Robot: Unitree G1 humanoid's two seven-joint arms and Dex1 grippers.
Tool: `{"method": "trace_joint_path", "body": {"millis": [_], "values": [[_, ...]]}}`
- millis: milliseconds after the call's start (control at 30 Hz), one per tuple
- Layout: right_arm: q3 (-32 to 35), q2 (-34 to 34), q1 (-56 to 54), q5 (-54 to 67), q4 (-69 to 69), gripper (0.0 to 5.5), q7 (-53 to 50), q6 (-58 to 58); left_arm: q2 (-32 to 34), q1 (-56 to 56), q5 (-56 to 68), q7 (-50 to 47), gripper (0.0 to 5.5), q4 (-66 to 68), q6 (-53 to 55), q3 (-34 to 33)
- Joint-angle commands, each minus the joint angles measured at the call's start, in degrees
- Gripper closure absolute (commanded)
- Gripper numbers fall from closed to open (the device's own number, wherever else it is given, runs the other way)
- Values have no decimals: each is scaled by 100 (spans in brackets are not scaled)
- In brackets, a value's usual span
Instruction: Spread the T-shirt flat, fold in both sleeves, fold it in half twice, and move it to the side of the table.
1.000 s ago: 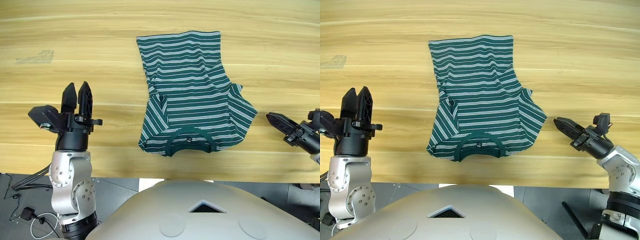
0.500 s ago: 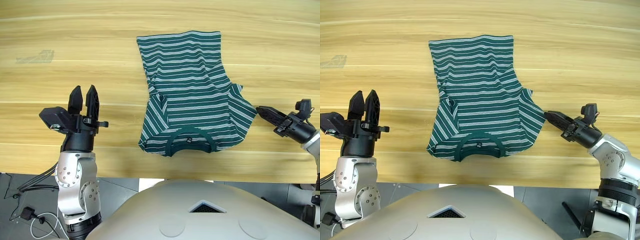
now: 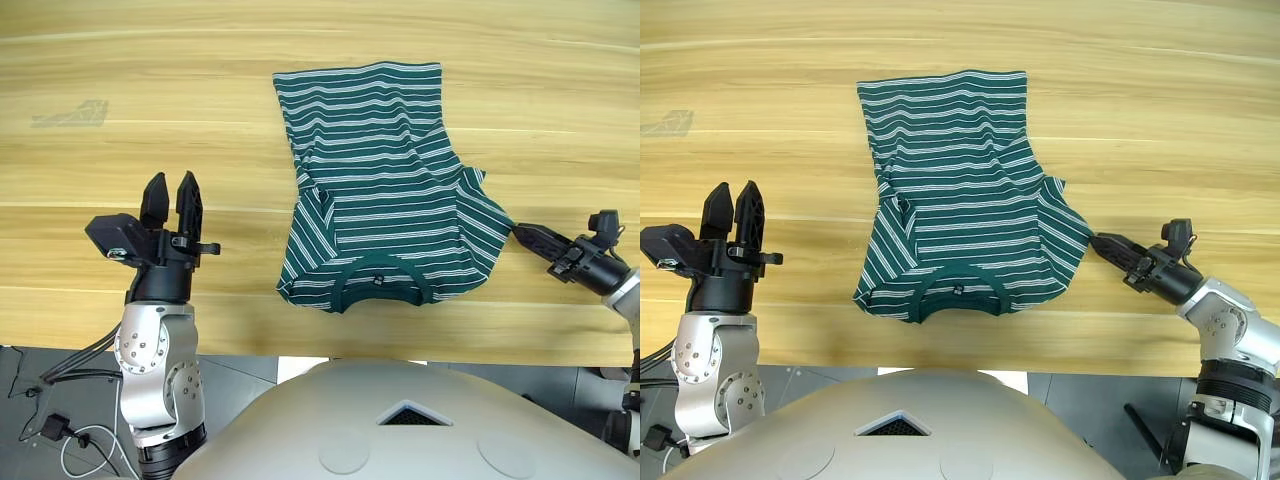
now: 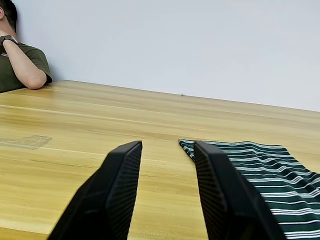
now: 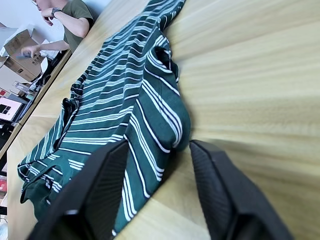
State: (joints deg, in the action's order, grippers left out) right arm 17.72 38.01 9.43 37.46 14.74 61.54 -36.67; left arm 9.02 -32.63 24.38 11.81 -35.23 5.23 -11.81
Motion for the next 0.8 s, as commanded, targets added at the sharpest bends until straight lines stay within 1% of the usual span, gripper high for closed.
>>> {"method": "trace_joint_path", "body": {"millis": [33,467,600,800], "values": [[-69,62,-53,-87,144,305,3,-142,-21,18,-125,-4,358,76,1,41],[-362,-35,-487,-457,371,305,-86,-4,-97,-57,-491,-13,358,199,-58,277],[-520,-88,-612,-559,348,370,-36,113,-93,-29,-599,-20,358,294,-74,306],[-577,-114,-691,-672,461,465,-23,292,-147,-5,-774,-52,358,408,-151,364]]}}
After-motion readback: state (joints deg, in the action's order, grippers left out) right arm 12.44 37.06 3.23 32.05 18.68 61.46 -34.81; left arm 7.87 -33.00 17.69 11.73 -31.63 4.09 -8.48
